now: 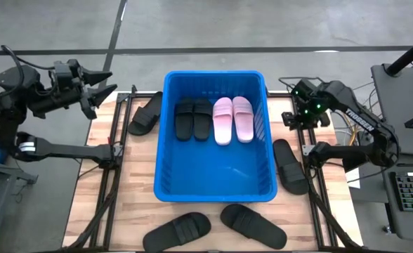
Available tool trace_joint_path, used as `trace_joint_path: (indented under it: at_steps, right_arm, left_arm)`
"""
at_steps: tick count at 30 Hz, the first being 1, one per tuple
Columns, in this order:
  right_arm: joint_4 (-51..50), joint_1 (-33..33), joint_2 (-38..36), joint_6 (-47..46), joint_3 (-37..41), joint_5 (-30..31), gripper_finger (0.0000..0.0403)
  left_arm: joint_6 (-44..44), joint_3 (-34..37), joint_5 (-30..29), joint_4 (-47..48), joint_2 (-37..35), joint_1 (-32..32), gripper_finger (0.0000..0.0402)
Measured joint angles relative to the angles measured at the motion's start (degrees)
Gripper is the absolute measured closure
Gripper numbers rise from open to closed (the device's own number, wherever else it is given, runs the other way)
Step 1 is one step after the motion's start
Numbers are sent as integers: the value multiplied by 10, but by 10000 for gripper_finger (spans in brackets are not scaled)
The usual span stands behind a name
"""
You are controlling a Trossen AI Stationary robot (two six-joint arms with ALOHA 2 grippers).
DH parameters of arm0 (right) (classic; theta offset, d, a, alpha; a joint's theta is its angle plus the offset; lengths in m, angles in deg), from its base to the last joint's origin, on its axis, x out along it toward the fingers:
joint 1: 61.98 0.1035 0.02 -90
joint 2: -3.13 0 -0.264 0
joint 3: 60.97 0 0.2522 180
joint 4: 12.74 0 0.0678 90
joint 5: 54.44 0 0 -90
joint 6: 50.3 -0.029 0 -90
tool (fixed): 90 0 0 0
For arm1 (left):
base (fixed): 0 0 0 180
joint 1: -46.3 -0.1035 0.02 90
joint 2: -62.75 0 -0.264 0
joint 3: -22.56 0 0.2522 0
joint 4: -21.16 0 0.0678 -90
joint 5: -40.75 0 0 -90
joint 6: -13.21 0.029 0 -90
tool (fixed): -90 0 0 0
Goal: Pick and place slides into bin
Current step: Put the black slide into the blue bin
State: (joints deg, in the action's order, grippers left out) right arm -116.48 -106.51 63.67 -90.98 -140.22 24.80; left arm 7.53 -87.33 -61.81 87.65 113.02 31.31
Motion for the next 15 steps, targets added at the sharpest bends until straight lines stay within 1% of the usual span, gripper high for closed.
trace_joint_path:
  at_steps: [4, 8, 12, 15]
  right_arm:
    - [-1, 0, -9, -64, 51, 0, 220]
    - [2, 0, -7, -81, 83, 3, 229]
    - [35, 0, -4, -87, 111, 31, 235]
    - [59, 0, -4, -93, 131, 33, 239]
  left_arm:
    - [0, 0, 0, 2, 5, 0, 176]
    - [0, 0, 0, 3, 7, 0, 176]
    - [0, 0, 0, 2, 6, 0, 176]
    - [0, 0, 0, 2, 6, 0, 176]
